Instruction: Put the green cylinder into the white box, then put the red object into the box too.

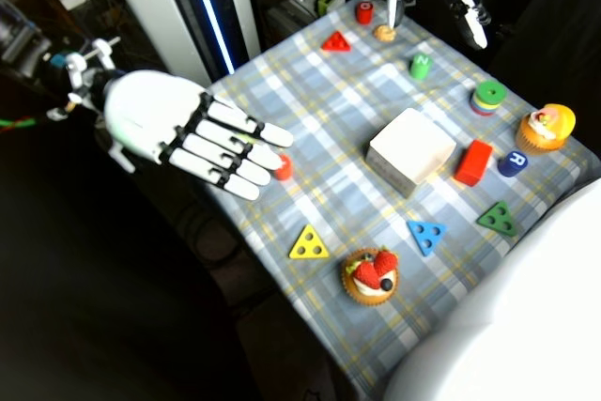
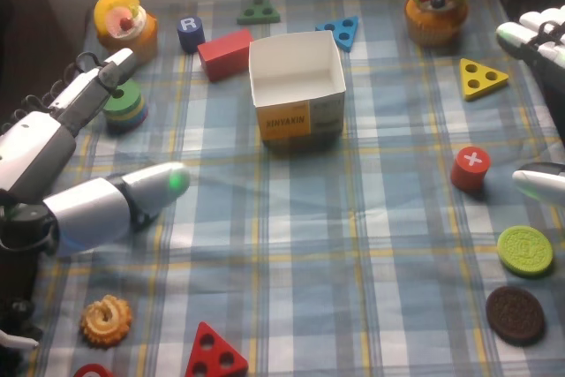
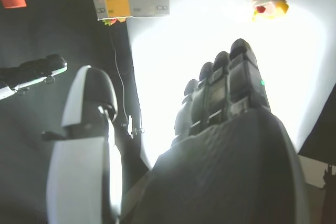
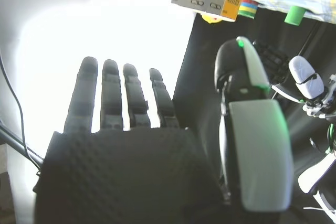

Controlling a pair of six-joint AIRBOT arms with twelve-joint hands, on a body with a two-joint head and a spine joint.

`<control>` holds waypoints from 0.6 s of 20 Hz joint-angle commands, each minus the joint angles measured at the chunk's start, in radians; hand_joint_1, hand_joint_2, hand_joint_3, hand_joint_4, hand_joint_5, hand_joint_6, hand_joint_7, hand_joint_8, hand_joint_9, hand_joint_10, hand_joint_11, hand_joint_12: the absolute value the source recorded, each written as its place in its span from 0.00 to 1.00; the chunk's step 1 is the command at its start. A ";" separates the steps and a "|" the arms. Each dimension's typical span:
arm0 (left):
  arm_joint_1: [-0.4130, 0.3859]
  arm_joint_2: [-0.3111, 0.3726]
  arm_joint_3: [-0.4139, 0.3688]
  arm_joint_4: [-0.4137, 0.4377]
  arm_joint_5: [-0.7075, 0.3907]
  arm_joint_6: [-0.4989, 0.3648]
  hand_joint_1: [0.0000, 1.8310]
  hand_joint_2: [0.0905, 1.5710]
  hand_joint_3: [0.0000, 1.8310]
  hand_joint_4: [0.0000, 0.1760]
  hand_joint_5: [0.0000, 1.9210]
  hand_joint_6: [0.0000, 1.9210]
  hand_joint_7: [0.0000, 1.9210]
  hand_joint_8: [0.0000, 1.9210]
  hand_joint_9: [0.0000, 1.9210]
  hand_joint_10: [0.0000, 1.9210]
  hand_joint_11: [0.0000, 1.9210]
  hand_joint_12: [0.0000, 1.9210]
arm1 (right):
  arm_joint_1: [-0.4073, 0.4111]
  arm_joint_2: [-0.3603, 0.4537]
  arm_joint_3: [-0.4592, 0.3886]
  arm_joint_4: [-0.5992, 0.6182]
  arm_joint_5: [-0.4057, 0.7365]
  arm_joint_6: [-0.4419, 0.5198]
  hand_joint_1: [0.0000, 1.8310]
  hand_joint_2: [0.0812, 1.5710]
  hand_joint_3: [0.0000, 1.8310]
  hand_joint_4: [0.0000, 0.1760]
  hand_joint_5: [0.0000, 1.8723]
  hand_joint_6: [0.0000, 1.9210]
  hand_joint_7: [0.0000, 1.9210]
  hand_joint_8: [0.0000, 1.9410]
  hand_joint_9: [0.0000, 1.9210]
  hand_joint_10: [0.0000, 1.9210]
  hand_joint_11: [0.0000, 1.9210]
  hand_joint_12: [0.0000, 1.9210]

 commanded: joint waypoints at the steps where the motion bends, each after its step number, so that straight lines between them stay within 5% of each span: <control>1: -0.004 0.008 0.003 0.034 -0.113 -0.007 0.29 0.72 0.02 0.25 0.01 0.00 0.00 0.00 0.00 0.00 0.00 0.00 | 0.003 -0.002 0.006 -0.013 0.126 0.005 0.28 0.74 0.01 0.07 0.00 0.00 0.00 0.00 0.00 0.00 0.00 0.00; 8: -0.004 0.008 0.002 0.039 -0.117 -0.007 0.32 0.71 0.00 0.20 0.02 0.01 0.02 0.01 0.01 0.00 0.02 0.01 | 0.003 -0.008 0.008 -0.014 0.126 0.011 0.27 0.75 0.01 0.13 0.00 0.00 0.00 0.00 0.00 0.00 0.00 0.00; 10: -0.003 0.010 0.001 0.038 -0.115 -0.007 0.36 0.68 0.00 0.09 0.07 0.01 0.10 0.01 0.08 0.01 0.00 0.48 | 0.003 -0.008 0.008 -0.014 0.126 0.014 0.27 0.75 0.00 0.09 0.00 0.00 0.00 0.00 0.00 0.00 0.00 0.00; 12: 0.004 0.015 -0.001 0.039 -0.104 -0.006 0.47 0.64 0.00 0.23 0.10 0.01 0.14 0.01 0.11 0.02 0.00 0.69 | 0.003 -0.007 0.010 -0.014 0.126 0.021 0.28 0.75 0.00 0.06 0.00 0.00 0.00 0.00 0.00 0.00 0.00 0.00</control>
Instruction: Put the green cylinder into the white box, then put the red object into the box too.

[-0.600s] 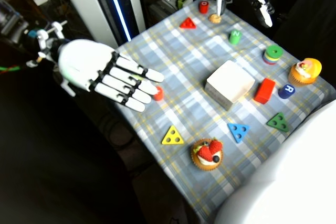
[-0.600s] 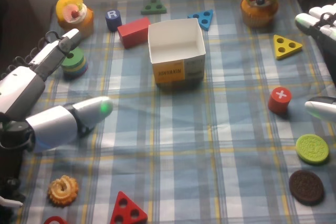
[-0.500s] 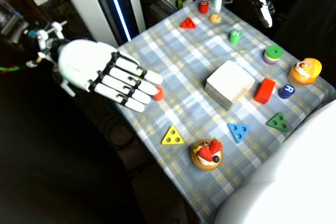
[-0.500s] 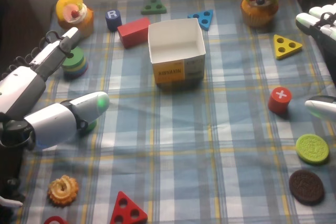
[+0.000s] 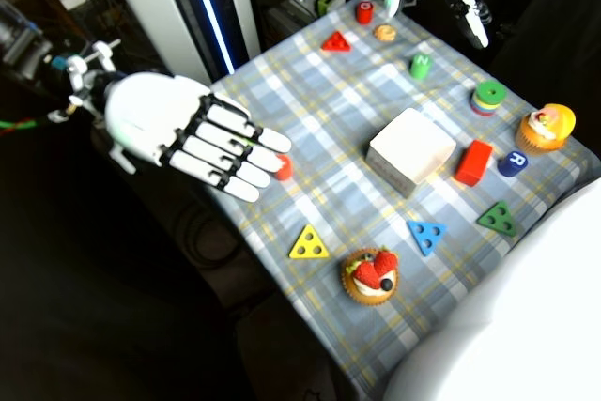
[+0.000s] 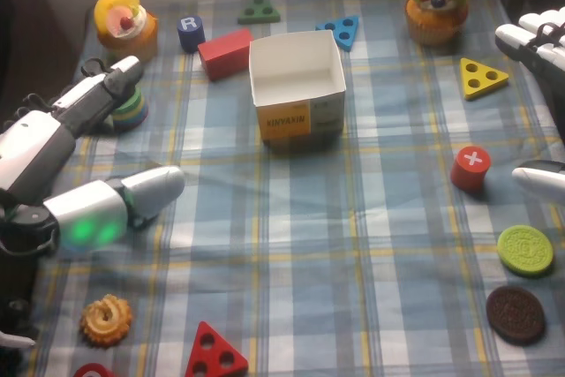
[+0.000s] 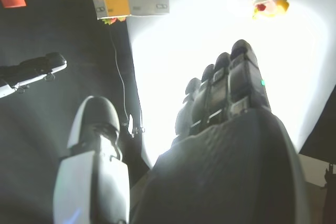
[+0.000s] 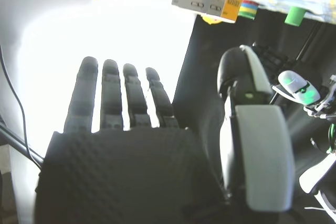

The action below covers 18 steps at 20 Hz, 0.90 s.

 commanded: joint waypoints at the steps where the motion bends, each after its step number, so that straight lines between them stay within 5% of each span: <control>1: -0.003 0.007 0.002 0.029 -0.096 -0.005 0.50 0.63 0.00 0.28 0.11 0.01 0.16 0.01 0.13 0.04 0.00 0.75 | 0.007 0.000 0.005 -0.015 0.123 0.008 0.27 0.75 0.00 0.00 0.00 0.00 0.00 0.00 0.00 0.00 0.00 0.00; 3: -0.003 0.006 0.008 0.029 -0.069 0.014 0.55 0.61 0.00 0.27 0.14 0.01 0.19 0.01 0.16 0.06 0.00 0.79 | 0.006 0.000 0.008 -0.015 0.123 0.013 0.27 0.75 0.00 0.03 0.00 0.00 0.00 0.00 0.00 0.00 0.00 0.00; 6: -0.008 0.004 0.010 0.007 -0.034 0.089 0.56 0.60 0.00 0.27 0.17 0.00 0.20 0.00 0.06 0.29 0.00 0.81 | 0.004 0.000 0.014 -0.020 0.122 0.026 0.27 0.75 0.00 0.06 0.00 0.00 0.00 0.00 0.00 0.00 0.00 0.00; 8: -0.012 0.002 0.011 -0.014 -0.015 0.140 0.56 0.60 0.00 0.30 0.17 0.00 0.20 0.00 0.04 0.31 0.00 0.78 | 0.004 0.000 0.015 -0.022 0.120 0.029 0.25 0.75 0.00 0.10 0.00 0.00 0.00 0.00 0.00 0.00 0.00 0.00; 11: -0.017 0.001 0.011 -0.038 0.003 0.202 0.55 0.61 0.00 0.19 0.20 0.01 0.23 0.01 0.06 0.33 0.00 0.75 | 0.003 0.000 0.018 -0.024 0.117 0.034 0.26 0.75 0.00 0.12 0.00 0.00 0.00 0.00 0.00 0.00 0.00 0.00; 15: -0.024 -0.009 0.024 -0.072 0.018 0.249 0.53 0.63 0.00 0.08 0.22 0.01 0.25 0.01 0.06 0.39 0.00 0.84 | 0.003 0.000 0.021 -0.030 0.116 0.045 0.27 0.75 0.00 0.19 0.00 0.00 0.00 0.00 0.00 0.00 0.00 0.00; 17: -0.029 -0.012 0.028 -0.083 0.016 0.264 0.53 0.64 0.00 0.03 0.23 0.01 0.27 0.01 0.04 0.49 0.00 0.88 | 0.003 -0.001 0.022 -0.030 0.116 0.047 0.27 0.75 0.00 0.10 0.00 0.00 0.00 0.00 0.00 0.00 0.00 0.00; 18: -0.031 -0.014 0.031 -0.086 0.017 0.267 0.52 0.64 0.00 0.11 0.23 0.01 0.26 0.00 0.03 0.48 0.00 0.87 | 0.003 -0.001 0.023 -0.031 0.116 0.048 0.25 0.76 0.00 0.17 0.00 0.00 0.00 0.00 0.00 0.00 0.00 0.00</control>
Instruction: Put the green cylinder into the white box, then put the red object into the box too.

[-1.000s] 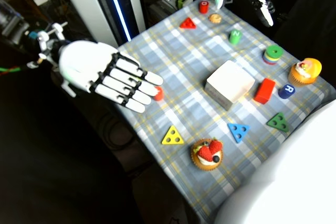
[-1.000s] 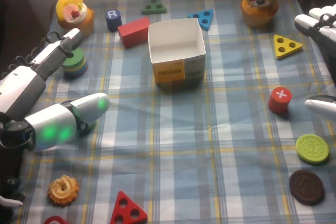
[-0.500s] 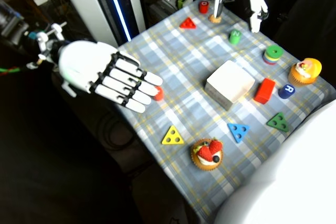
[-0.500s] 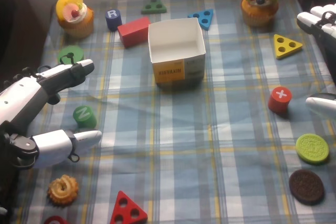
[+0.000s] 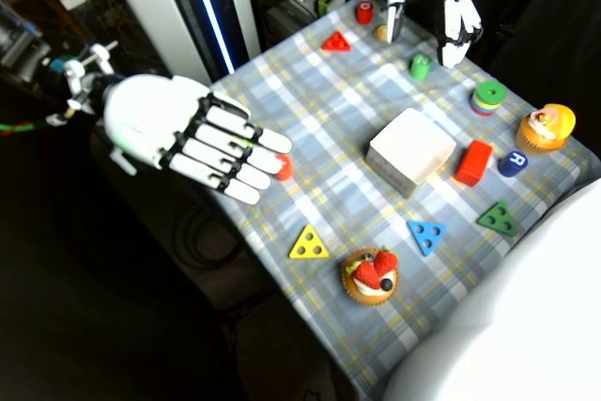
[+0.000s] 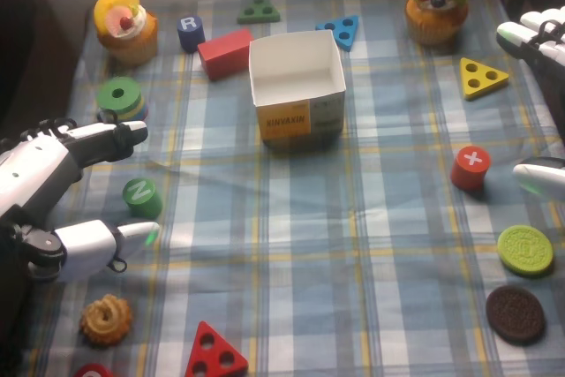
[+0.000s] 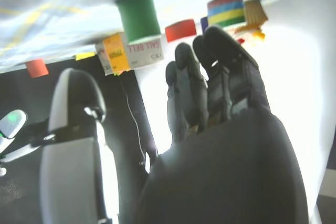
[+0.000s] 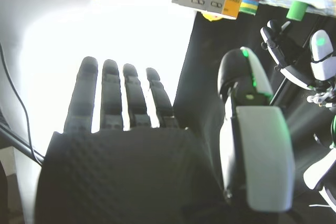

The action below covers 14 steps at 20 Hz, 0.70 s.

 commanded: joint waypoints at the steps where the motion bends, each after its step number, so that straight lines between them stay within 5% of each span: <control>1: -0.012 -0.005 0.010 0.030 -0.104 0.000 0.53 0.64 0.00 0.12 0.23 0.01 0.26 0.01 0.04 0.48 0.00 0.88 | 0.005 -0.001 0.007 -0.016 0.120 0.011 0.26 0.76 0.00 0.17 0.00 0.00 0.00 0.00 0.00 0.00 0.00 0.00; 4: -0.030 -0.021 0.034 0.011 -0.077 0.012 0.52 0.64 0.00 0.15 0.26 0.02 0.30 0.02 0.06 0.55 0.00 0.94 | 0.005 -0.001 0.007 -0.016 0.120 0.013 0.26 0.76 0.00 0.19 0.00 0.00 0.00 0.00 0.00 0.00 0.00 0.00; 6: -0.042 -0.034 0.051 0.002 -0.059 0.019 0.52 0.64 0.00 0.10 0.26 0.02 0.32 0.03 0.07 0.57 0.00 0.94 | 0.005 -0.002 0.007 -0.016 0.120 0.013 0.27 0.76 0.00 0.10 0.00 0.00 0.00 0.00 0.00 0.00 0.00 0.00; 8: -0.048 -0.042 0.056 0.000 -0.057 0.019 0.53 0.65 0.00 0.05 0.27 0.02 0.31 0.02 0.09 0.47 0.00 0.88 | 0.005 -0.002 0.007 -0.018 0.120 0.016 0.27 0.76 0.00 0.05 0.00 0.00 0.00 0.00 0.00 0.00 0.00 0.00; 14: -0.049 -0.053 0.065 -0.009 -0.047 0.024 0.52 0.68 0.00 0.14 0.30 0.03 0.33 0.03 0.06 0.59 0.00 0.96 | 0.005 -0.003 0.008 -0.019 0.120 0.017 0.24 0.75 0.00 0.00 0.00 0.00 0.00 0.00 0.00 0.00 0.00 0.00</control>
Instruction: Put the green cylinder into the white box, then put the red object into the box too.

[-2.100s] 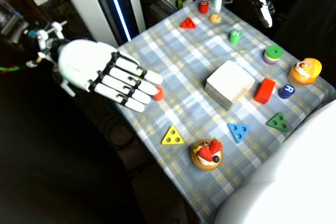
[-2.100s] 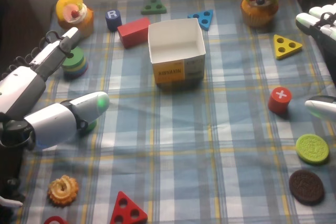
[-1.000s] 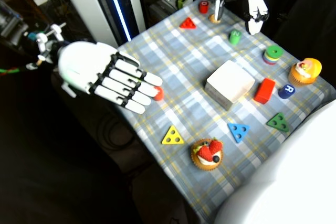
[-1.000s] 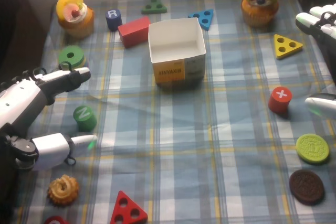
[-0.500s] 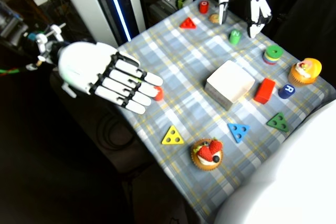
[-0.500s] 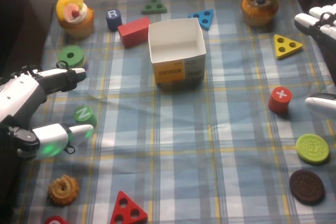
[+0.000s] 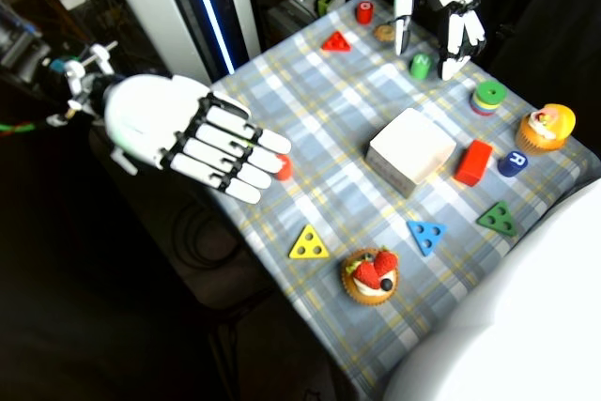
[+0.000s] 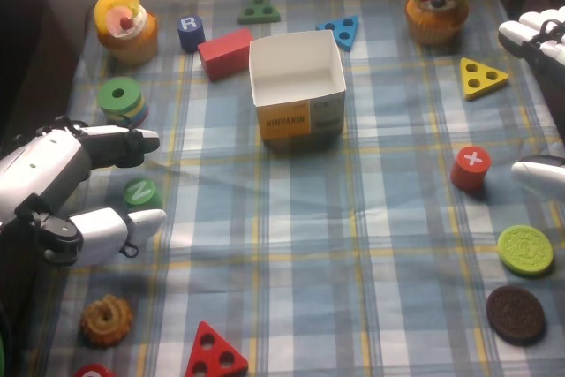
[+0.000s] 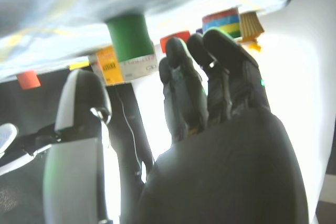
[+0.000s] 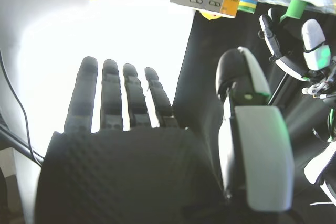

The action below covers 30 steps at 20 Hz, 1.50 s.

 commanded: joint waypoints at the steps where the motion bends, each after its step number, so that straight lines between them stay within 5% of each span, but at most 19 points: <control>1: -0.009 -0.004 0.008 0.029 -0.098 -0.002 0.53 0.68 0.00 0.17 0.30 0.03 0.34 0.04 0.07 0.60 0.00 0.95 | 0.005 0.000 0.005 -0.012 0.121 0.006 0.24 0.75 0.00 0.00 0.00 0.00 0.00 0.00 0.00 0.00 0.00 0.00; 5: -0.011 -0.009 0.009 0.013 -0.088 0.035 0.56 0.68 0.00 0.13 0.27 0.22 0.23 0.45 0.09 0.68 0.00 0.96 | 0.005 -0.001 0.006 -0.012 0.121 0.006 0.26 0.75 0.00 0.03 0.00 0.00 0.00 0.00 0.00 0.00 0.00 0.00; 8: -0.013 -0.017 0.014 0.000 -0.076 0.053 0.56 0.69 0.00 0.09 0.24 0.36 0.22 0.51 0.11 0.68 0.00 0.99 | 0.005 -0.001 0.006 -0.012 0.121 0.007 0.25 0.75 0.00 0.00 0.00 0.00 0.00 0.00 0.00 0.00 0.00 0.00; 13: -0.013 -0.024 0.025 -0.008 -0.058 0.054 0.58 0.69 0.00 0.05 0.25 0.44 0.24 0.57 0.12 0.75 0.00 1.00 | 0.005 -0.002 0.007 -0.012 0.121 0.008 0.24 0.75 0.00 0.00 0.00 0.00 0.00 0.00 0.00 0.00 0.00 0.00; 14: -0.013 -0.026 0.028 -0.009 -0.054 0.055 0.54 0.76 0.01 0.14 0.35 0.66 0.25 0.58 0.13 0.77 0.00 1.00 | 0.005 -0.003 0.007 -0.012 0.121 0.009 0.24 0.75 0.00 0.00 0.00 0.00 0.00 0.00 0.00 0.00 0.00 0.00; 15: -0.013 -0.029 0.032 -0.013 -0.051 0.055 0.60 0.79 0.00 0.05 0.34 0.71 0.35 0.73 0.15 0.79 0.00 1.00 | 0.005 -0.003 0.007 -0.012 0.121 0.009 0.25 0.75 0.00 0.00 0.00 0.00 0.00 0.00 0.00 0.00 0.00 0.00; 22: -0.032 -0.047 0.050 -0.012 -0.032 0.058 0.65 0.75 0.00 0.00 0.39 0.64 0.47 0.66 0.28 0.55 0.00 0.88 | 0.004 -0.004 0.008 -0.012 0.120 0.009 0.25 0.75 0.00 0.00 0.00 0.00 0.00 0.00 0.00 0.00 0.00 0.00; 25: -0.044 -0.048 0.049 -0.002 -0.038 0.060 0.66 0.74 0.00 0.00 0.40 0.60 0.47 0.69 0.29 0.65 0.00 0.95 | 0.003 -0.004 0.008 -0.011 0.121 0.010 0.25 0.75 0.00 0.04 0.00 0.00 0.00 0.00 0.00 0.00 0.00 0.00; 27: -0.064 -0.040 0.030 0.036 -0.064 0.060 0.66 0.74 0.00 0.00 0.40 0.61 0.48 0.66 0.28 0.63 0.00 0.91 | 0.002 -0.003 0.008 -0.011 0.121 0.011 0.25 0.75 0.00 0.02 0.00 0.00 0.00 0.00 0.00 0.00 0.00 0.00; 30: -0.107 -0.032 0.027 0.082 -0.067 0.060 0.67 0.74 0.00 0.00 0.42 0.55 0.47 0.70 0.27 0.73 0.00 0.93 | 0.002 -0.003 0.008 -0.011 0.121 0.013 0.24 0.75 0.00 0.12 0.00 0.00 0.00 0.00 0.00 0.00 0.00 0.00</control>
